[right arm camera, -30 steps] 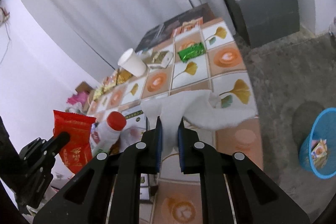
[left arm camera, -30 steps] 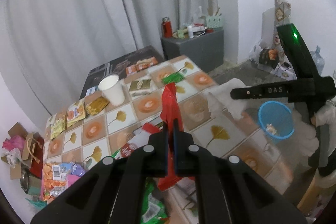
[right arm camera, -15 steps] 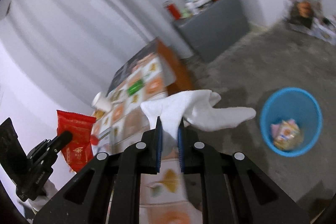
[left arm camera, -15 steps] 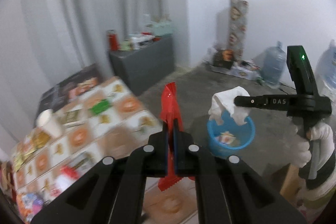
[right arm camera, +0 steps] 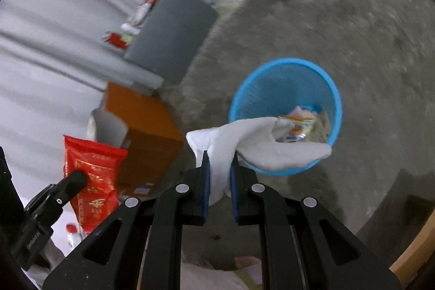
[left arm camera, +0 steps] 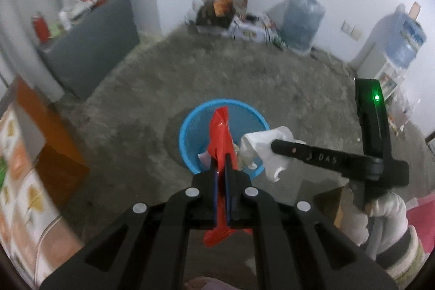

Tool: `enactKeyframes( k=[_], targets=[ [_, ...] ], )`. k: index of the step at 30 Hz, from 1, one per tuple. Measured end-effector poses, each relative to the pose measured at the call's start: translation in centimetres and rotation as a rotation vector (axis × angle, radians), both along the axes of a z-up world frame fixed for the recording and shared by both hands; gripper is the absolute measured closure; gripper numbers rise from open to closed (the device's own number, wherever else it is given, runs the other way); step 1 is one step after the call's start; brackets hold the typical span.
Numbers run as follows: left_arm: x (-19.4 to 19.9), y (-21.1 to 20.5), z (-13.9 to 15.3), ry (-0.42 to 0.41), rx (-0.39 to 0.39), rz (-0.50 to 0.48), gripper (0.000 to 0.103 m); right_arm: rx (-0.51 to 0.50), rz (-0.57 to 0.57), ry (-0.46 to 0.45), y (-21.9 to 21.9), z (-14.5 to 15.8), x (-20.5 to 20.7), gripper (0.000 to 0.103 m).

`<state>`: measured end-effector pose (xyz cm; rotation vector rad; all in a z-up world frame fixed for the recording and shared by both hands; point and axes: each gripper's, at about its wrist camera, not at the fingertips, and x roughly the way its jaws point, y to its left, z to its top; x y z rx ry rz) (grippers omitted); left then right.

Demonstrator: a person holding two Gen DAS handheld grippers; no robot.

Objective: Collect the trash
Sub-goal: 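Carry the red bag and tissue over the wastebasket and open both tools, then move both open tools back over the table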

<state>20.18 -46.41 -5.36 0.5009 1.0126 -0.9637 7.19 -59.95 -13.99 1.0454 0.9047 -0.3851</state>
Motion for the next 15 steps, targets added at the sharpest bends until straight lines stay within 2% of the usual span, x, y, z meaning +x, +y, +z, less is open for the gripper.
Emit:
enactKeyframes(
  k=[4,5,6,10,15],
  targets=[
    [1.4,-3.9,-3.5,0.03,0.006,0.021,0.094,0.016,-0.017,0.058,-2.6,-3.5,1.7,0.078],
    [1.9,-4.8,-4.3,0.032,0.005,0.032,0.085,0.014,-0.017,0.073,-3.3,-4.7,2.4,0.064],
    [2.4,-5.2,-4.8,0.033,0.007,0.039,0.071,0.011,-0.023,0.085,-3.7,-5.1,2.6,0.054],
    [3.4,-6.1,-5.9,0.055,-0.024,0.078,0.052,0.002,-0.075,0.124,-4.8,-6.7,2.6,0.052],
    [3.2,-5.4,-5.0,0.063,-0.059,0.083,0.05,-0.027,-0.093,0.112,-4.8,-6.2,1.6,0.046]
  ],
)
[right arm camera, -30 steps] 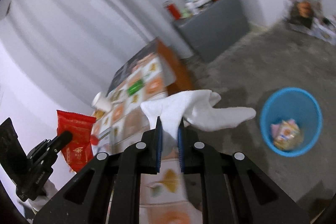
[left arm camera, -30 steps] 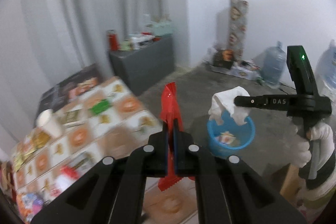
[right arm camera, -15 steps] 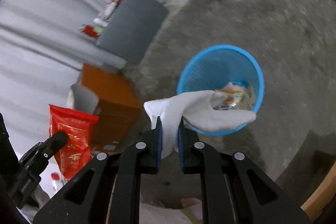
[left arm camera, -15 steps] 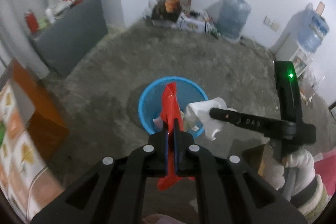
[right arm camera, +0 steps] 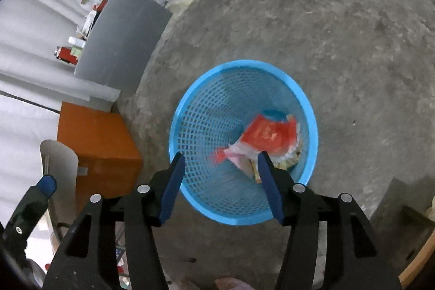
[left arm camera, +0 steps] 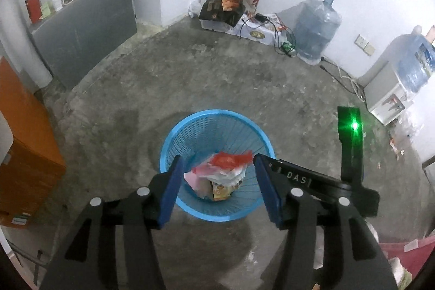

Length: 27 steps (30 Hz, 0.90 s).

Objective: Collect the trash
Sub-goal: 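Move both open tools back over the table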

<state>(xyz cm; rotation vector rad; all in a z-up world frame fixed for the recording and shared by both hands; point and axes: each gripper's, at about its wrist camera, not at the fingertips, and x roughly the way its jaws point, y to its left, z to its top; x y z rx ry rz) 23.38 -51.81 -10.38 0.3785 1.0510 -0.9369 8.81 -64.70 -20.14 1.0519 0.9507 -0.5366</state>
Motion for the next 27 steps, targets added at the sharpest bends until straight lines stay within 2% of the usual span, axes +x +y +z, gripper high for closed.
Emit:
enactKeyframes(
  k=[6,9,11,15,17,20,22,25,27],
  targets=[
    [-1.7,2.1,3.0,-0.03,-0.031,-0.016,0.05,-0.023,-0.033,-0.016,1.0,1.3,-1.6,0.046],
    [-3.0,3.8,5.1,-0.046,-0.062,-0.038,0.049,-0.078,-0.03,-0.043,2.8,3.7,-2.6,0.046],
    [-4.3,5.9,7.2,-0.066,-0.088,-0.066,0.045,-0.12,-0.019,-0.054,4.1,5.2,-3.1,0.046],
    [-5.6,9.6,10.6,0.005,-0.118,-0.096,0.042,-0.228,0.048,-0.068,8.2,9.3,-4.1,0.04],
    [-6.1,12.1,12.6,0.0,-0.133,-0.09,0.042,-0.284,0.092,-0.075,10.4,11.7,-4.7,0.034],
    [-6.8,17.6,15.9,-0.032,-0.181,-0.034,0.041,-0.347,0.126,-0.108,12.8,14.5,-5.7,0.021],
    [-7.2,22.6,17.8,-0.061,-0.219,0.033,0.038,-0.457,0.15,-0.113,14.9,17.1,-6.3,0.011],
    [-8.2,31.5,19.6,-0.111,-0.259,0.158,0.036,-0.682,0.18,-0.078,18.2,19.9,-6.6,0.008],
    [-9.1,36.9,19.9,-0.138,-0.269,0.241,0.035,-0.788,0.238,-0.081,20.6,21.3,-6.2,0.008]
  ],
)
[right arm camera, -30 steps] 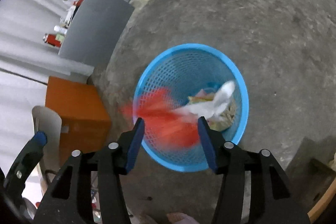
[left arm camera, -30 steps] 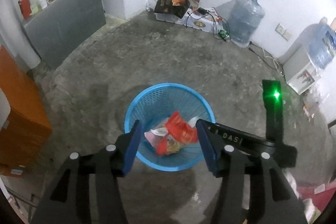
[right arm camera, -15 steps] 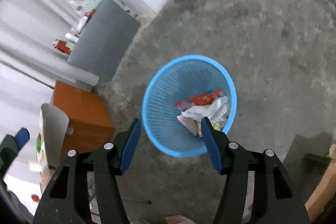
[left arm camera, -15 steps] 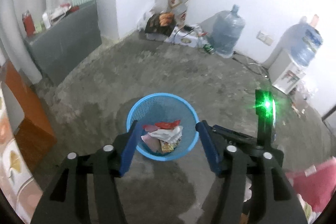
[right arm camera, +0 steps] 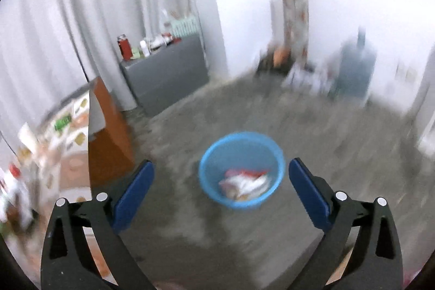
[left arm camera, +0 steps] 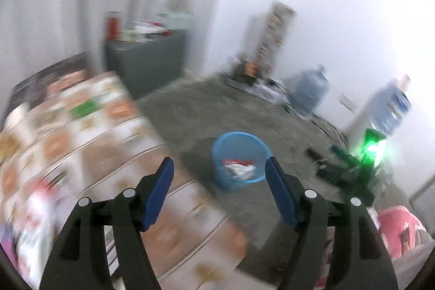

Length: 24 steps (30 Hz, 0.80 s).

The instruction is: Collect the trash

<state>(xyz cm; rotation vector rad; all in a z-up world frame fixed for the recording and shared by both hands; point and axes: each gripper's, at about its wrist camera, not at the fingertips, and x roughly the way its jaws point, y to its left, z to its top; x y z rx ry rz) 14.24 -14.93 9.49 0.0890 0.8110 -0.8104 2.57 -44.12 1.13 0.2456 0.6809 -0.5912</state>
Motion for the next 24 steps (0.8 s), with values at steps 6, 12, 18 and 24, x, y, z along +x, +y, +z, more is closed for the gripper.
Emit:
enactKeyframes(
  k=[6,12,18,24],
  targets=[
    [-4.6,16.4,-1.4,-0.049,-0.021,0.341,0.03,-0.067,0.2,0.023,6.0,0.9,2.8,0.008],
    [-7.5,24.5,-3.5,-0.059,0.025,0.492,0.027,-0.128,0.376,0.009,13.6,1.3,5.9,0.008],
    [-8.1,28.0,-5.1,-0.061,0.029,0.537,0.027,0.067,0.607,-0.102,19.2,3.7,7.1,0.008],
    [-8.1,28.9,-7.1,-0.063,0.054,0.54,0.027,0.258,0.751,-0.084,23.5,3.8,8.8,0.014]
  ],
)
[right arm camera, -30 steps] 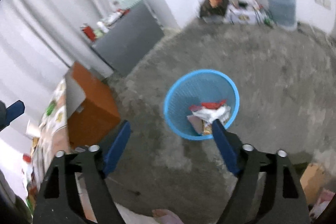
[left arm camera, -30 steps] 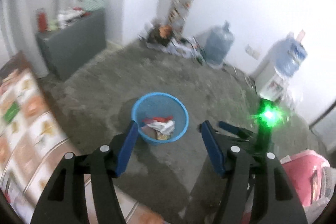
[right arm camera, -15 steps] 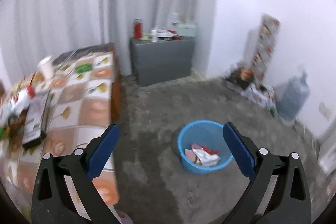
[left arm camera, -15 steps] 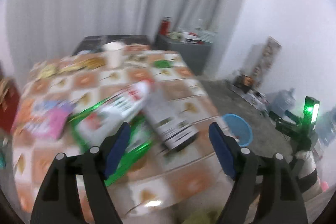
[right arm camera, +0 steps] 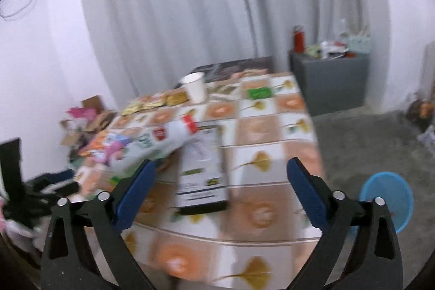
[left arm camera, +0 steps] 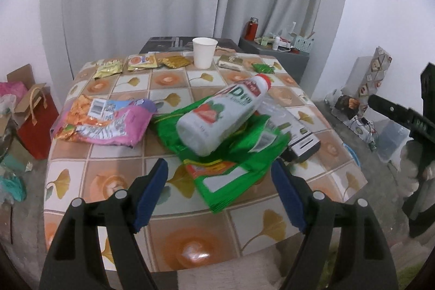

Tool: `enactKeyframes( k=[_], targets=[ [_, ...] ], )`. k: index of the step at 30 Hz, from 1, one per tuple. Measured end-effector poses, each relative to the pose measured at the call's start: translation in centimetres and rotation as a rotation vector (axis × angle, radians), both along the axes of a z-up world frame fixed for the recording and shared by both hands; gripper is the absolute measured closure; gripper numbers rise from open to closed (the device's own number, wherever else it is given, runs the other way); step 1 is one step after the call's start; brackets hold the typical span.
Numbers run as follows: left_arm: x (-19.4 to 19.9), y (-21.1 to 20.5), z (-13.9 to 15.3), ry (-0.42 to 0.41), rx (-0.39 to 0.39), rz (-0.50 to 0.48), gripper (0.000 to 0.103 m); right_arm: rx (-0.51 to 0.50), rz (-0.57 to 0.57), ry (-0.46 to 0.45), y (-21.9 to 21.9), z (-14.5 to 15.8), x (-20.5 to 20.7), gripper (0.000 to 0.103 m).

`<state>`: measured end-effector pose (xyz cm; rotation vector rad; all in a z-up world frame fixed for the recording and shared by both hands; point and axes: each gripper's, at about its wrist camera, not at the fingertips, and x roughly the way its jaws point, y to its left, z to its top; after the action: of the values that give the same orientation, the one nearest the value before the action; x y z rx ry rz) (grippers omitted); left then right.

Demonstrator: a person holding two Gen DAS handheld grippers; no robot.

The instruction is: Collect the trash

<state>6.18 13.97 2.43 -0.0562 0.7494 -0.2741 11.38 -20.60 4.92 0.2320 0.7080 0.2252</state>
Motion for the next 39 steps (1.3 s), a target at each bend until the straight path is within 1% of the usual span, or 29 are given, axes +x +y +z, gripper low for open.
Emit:
enactKeyframes(
  k=[4,10,16,20,24,28,36,39],
  targets=[
    [0.3,1.2,-0.9,0.019,-0.038,0.011,0.027,0.042,0.02,0.067,1.7,-0.8,0.8,0.021],
    [0.7,2.8,-1.4,0.033,-0.071,0.021,0.027,0.009,0.005,0.125,3.2,-1.4,1.9,0.022],
    [1.9,3.6,-1.1,0.037,-0.1,0.011,0.027,-0.036,-0.008,0.203,4.0,-2.5,3.8,0.021],
    [3.0,3.9,-0.7,0.028,-0.117,0.001,0.027,-0.096,0.037,0.266,5.6,-3.6,5.2,0.018],
    [3.8,3.9,-0.6,0.034,-0.137,-0.001,0.027,-0.148,0.069,0.296,6.8,-4.9,7.0,0.017],
    [4.0,3.9,-0.7,0.041,-0.138,-0.002,0.027,-0.203,0.107,0.317,7.7,-6.0,8.9,0.017],
    [4.3,3.6,-0.3,0.046,-0.144,-0.003,0.026,-0.217,0.203,0.383,8.8,-7.9,12.0,0.017],
    [4.8,3.1,0.1,0.049,-0.147,-0.017,0.026,-0.219,0.212,0.418,9.0,-8.7,12.8,0.016]
  ],
)
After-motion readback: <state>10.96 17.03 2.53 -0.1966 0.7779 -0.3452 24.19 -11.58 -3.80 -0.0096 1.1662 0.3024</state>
